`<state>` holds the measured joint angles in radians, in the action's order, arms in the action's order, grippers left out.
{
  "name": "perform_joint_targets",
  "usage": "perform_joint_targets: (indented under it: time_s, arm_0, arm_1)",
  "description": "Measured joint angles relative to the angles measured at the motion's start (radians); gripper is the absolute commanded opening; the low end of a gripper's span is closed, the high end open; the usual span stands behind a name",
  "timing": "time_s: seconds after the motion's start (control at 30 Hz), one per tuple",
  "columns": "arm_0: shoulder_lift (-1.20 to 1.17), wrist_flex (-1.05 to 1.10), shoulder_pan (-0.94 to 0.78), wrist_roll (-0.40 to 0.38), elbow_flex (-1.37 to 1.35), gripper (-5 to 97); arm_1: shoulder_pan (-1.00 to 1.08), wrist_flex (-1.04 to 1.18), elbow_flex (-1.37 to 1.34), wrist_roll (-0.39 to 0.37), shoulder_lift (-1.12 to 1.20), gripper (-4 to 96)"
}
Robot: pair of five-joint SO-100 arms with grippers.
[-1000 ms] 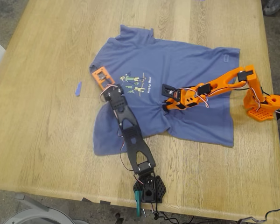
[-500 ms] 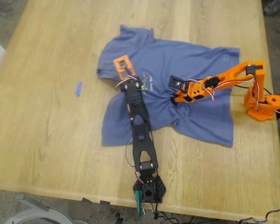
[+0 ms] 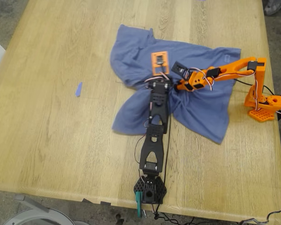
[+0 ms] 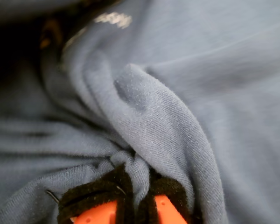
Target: Fold a T-shirt
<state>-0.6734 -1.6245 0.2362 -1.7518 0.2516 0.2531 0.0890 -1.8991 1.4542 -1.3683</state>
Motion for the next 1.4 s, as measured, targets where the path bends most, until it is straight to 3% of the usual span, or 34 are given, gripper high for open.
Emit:
perform_joint_targets:
  time_s: [0.3,0.7,1.03,1.4]
  arm_0:
    - [-0.005,0.008,0.204,0.000,0.000,0]
    - [0.095,0.221,0.443,-0.003,0.000,0]
    - [0.367,0.402,0.511,0.002,0.000,0]
    - [0.462,0.466,0.569,0.002,0.000,0]
  arm_1:
    - [0.091,-0.026,0.011,-0.006,0.002,0.0]
    - [0.135,-0.041,0.015,-0.009,0.002,0.0]
    - [0.132,-0.048,0.015,-0.012,0.002,0.0]
    - [0.127,-0.072,-0.035,-0.012,-0.031,0.0]
